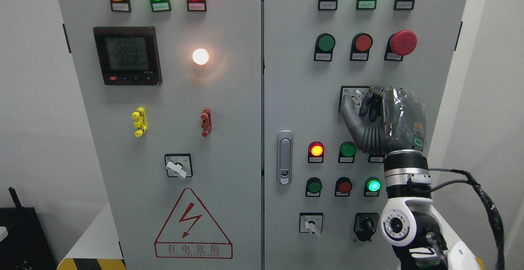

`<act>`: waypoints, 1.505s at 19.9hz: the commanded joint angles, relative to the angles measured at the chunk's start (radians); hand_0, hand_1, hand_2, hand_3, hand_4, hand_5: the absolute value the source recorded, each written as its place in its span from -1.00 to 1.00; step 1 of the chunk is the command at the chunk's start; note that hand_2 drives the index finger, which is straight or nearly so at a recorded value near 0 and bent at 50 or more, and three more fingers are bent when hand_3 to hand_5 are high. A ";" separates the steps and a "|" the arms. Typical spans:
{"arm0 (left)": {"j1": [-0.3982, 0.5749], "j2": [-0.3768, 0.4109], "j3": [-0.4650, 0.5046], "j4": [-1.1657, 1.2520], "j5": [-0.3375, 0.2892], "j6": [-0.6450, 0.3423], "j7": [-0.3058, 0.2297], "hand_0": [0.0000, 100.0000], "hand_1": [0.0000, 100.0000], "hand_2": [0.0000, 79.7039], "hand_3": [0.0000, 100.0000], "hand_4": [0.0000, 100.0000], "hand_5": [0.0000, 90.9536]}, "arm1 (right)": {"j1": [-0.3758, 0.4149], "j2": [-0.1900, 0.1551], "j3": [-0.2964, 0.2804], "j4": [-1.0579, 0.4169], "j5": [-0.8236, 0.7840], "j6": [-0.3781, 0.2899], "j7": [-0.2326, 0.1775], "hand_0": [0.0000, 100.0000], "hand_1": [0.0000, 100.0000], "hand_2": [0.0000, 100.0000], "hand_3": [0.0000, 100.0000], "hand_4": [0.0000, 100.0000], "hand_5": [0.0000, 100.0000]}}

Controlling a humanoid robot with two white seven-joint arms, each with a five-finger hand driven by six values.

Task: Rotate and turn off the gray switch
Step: 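Release the switch knob and pull the right hand back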

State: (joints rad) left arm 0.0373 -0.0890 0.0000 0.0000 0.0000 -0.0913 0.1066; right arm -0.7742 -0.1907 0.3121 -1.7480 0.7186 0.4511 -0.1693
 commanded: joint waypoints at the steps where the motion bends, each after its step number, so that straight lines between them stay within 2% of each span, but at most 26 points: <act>1: -0.001 0.000 0.032 0.023 -0.008 0.001 0.004 -0.76 -0.22 -1.00 -1.00 -1.00 -1.00 | 0.006 -0.004 -0.008 -0.008 0.004 -0.008 -0.001 0.05 -0.33 0.52 1.00 0.80 1.00; 15: -0.001 0.000 0.032 0.023 -0.008 0.001 0.002 -0.76 -0.22 -1.00 -1.00 -1.00 -1.00 | 0.010 -0.019 -0.021 -0.041 0.013 -0.012 -0.007 0.07 -0.33 0.50 1.00 0.80 1.00; 18: -0.001 0.000 0.031 0.023 -0.008 0.001 0.002 -0.76 -0.22 -1.00 -1.00 -1.00 -1.00 | 0.030 -0.038 -0.022 -0.068 0.035 -0.018 -0.010 0.08 -0.32 0.50 1.00 0.80 1.00; 23: -0.001 0.000 0.032 0.023 -0.008 0.001 0.002 -0.76 -0.22 -1.00 -1.00 -1.00 -1.00 | 0.096 -0.044 -0.062 -0.142 0.036 -0.092 -0.042 0.13 -0.29 0.41 0.98 0.74 1.00; 24: 0.001 0.000 0.032 0.023 -0.008 0.001 0.004 -0.76 -0.22 -1.00 -1.00 -1.00 -1.00 | 0.113 -0.044 -0.073 -0.156 0.036 -0.106 -0.048 0.13 -0.28 0.36 0.98 0.71 0.97; 25: 0.000 0.000 0.032 0.023 -0.008 0.001 0.002 -0.76 -0.22 -1.00 -1.00 -1.00 -1.00 | 0.124 -0.044 -0.080 -0.168 0.036 -0.118 -0.058 0.13 -0.28 0.27 0.87 0.65 0.90; 27: -0.001 0.000 0.032 0.023 -0.008 0.001 0.002 -0.76 -0.22 -1.00 -1.00 -1.00 -1.00 | 0.154 -0.044 -0.090 -0.197 0.036 -0.161 -0.075 0.14 -0.28 0.19 0.78 0.62 0.81; 28: -0.001 0.000 0.032 0.023 -0.008 -0.001 0.004 -0.76 -0.22 -1.00 -1.00 -1.00 -1.00 | 0.176 -0.045 -0.099 -0.212 0.038 -0.192 -0.082 0.15 -0.29 0.16 0.72 0.53 0.71; 30: -0.001 0.000 0.032 0.023 -0.008 0.001 0.002 -0.76 -0.22 -1.00 -1.00 -1.00 -1.00 | 0.219 -0.044 -0.119 -0.243 0.044 -0.242 -0.085 0.17 -0.31 0.02 0.51 0.25 0.30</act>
State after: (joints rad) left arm 0.0369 -0.0890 0.0000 0.0000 0.0000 -0.0913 0.1098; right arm -0.6424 -0.2249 0.2551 -1.8718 0.7538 0.2664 -0.2432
